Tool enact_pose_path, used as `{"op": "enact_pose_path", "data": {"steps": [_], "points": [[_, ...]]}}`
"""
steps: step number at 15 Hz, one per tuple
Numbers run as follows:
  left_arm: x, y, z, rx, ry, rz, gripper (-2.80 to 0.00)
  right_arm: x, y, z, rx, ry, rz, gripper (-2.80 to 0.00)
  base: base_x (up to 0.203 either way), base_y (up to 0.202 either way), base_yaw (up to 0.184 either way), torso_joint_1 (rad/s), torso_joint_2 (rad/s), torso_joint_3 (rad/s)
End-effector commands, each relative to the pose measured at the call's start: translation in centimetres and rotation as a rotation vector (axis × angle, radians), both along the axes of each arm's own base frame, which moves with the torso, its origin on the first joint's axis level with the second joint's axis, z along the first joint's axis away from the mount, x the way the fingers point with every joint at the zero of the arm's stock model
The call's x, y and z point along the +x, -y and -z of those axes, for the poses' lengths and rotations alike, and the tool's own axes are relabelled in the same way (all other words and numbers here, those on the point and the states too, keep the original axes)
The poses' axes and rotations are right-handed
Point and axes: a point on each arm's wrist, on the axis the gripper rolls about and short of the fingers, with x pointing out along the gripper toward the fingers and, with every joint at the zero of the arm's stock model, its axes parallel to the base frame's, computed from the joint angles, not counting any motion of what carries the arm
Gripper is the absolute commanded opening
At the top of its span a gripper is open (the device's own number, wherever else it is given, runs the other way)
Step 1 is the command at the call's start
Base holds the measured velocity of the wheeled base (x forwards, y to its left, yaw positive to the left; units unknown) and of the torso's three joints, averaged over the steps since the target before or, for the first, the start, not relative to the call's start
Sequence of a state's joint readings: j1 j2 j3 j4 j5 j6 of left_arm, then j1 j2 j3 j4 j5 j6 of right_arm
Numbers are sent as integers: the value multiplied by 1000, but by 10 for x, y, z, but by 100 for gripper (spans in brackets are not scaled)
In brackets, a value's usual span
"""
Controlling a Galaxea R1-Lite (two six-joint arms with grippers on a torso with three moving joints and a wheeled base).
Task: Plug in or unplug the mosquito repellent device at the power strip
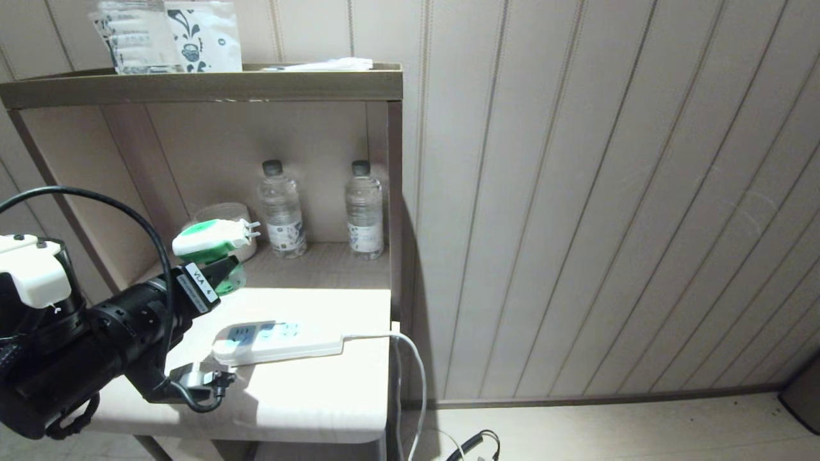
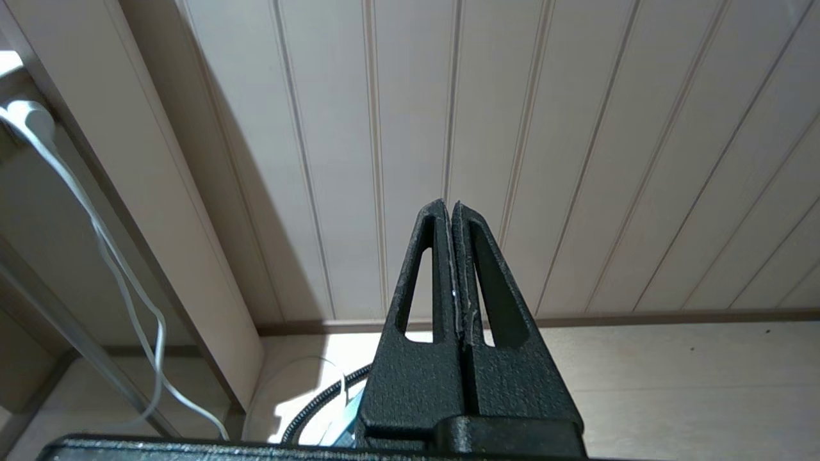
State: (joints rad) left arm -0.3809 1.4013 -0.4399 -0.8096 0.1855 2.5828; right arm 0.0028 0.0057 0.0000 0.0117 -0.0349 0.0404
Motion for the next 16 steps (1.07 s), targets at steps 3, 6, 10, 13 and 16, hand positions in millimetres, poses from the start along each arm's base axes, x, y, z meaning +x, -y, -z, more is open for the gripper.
{"op": "enact_pose_path", "data": {"steps": [3,6,10,13,16], "points": [[0,0,0,14,6,3,-280,0,0,0,0,1,0,-280,0,0,0,-136,344,201],[-1,0,0,16,6,3,-280,0,0,0,-1,0,0,-280,0,0,0,-23,74,44],[-1,0,3,73,5,9,-280,0,0,0,-1,-1,0,-280,0,0,0,0,6,4],[1,1,6,115,-1,12,-280,0,0,0,-1,1,0,-280,0,0,0,0,0,0],[2,2,16,138,-40,-11,-280,0,0,0,-1,1,0,-280,0,0,0,0,0,0]]}}
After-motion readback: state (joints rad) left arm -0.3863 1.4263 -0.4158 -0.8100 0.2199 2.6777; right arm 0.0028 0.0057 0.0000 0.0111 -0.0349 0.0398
